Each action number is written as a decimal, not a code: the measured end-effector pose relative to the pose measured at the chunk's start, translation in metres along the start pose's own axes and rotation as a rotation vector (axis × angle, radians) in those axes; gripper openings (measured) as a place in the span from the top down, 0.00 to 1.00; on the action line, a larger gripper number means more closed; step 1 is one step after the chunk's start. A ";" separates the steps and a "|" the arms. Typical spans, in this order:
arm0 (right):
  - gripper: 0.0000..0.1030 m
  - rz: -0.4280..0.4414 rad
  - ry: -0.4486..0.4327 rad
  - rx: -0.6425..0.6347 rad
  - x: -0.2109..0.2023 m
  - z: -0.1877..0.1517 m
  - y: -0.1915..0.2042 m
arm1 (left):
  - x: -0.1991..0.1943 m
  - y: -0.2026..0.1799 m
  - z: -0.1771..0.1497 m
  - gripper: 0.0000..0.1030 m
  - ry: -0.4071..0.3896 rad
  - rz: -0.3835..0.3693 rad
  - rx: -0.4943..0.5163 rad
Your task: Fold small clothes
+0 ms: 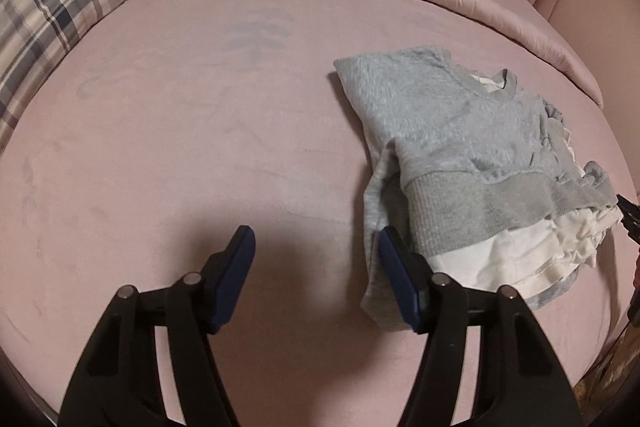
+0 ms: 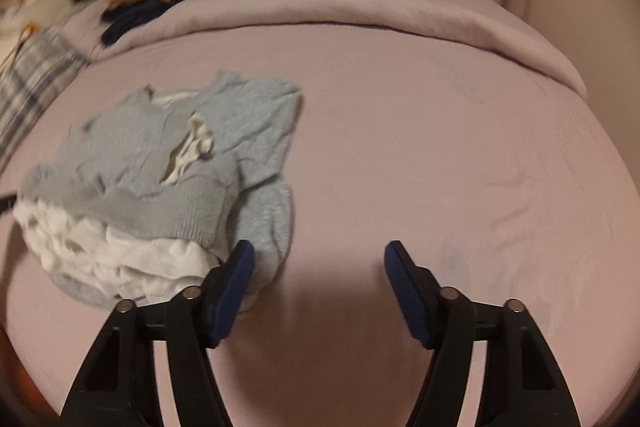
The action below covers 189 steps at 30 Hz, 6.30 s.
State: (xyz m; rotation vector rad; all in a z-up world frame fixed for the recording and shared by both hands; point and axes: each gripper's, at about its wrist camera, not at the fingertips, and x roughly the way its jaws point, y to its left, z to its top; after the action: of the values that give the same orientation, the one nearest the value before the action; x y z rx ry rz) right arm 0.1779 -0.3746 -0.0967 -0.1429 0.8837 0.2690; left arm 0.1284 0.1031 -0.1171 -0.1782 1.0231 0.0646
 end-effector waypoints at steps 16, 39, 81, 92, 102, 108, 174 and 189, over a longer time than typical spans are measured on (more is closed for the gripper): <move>0.43 0.124 -0.012 -0.303 -0.004 0.029 0.051 | -0.006 -0.038 0.013 0.71 -0.042 -0.036 0.206; 0.87 0.377 0.022 0.201 0.042 0.096 0.023 | 0.010 -0.056 0.062 0.91 -0.126 -0.149 0.030; 0.48 0.235 0.092 -0.058 0.097 0.114 0.061 | 0.034 -0.054 0.072 0.16 -0.027 -0.333 0.035; 0.89 0.283 -0.040 0.152 0.062 0.118 0.030 | 0.016 -0.038 0.066 0.11 -0.045 -0.409 0.050; 0.89 0.267 -0.016 0.254 0.077 0.108 0.015 | 0.014 -0.041 0.069 0.07 -0.048 -0.527 0.028; 0.89 0.272 -0.030 0.237 0.071 0.107 0.019 | 0.038 -0.062 0.078 0.07 -0.003 -0.395 0.102; 0.34 -0.007 0.008 0.226 0.090 0.133 0.049 | 0.016 -0.051 0.086 0.08 -0.102 -0.085 -0.162; 0.18 0.308 0.120 0.504 0.100 0.067 -0.006 | 0.064 -0.021 0.042 0.11 0.108 -0.276 -0.366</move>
State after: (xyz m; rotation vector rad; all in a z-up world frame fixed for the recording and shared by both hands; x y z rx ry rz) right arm 0.2901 -0.3477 -0.1322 0.4524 1.0678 0.3173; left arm 0.1998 0.0884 -0.1479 -0.6606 1.0791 -0.0097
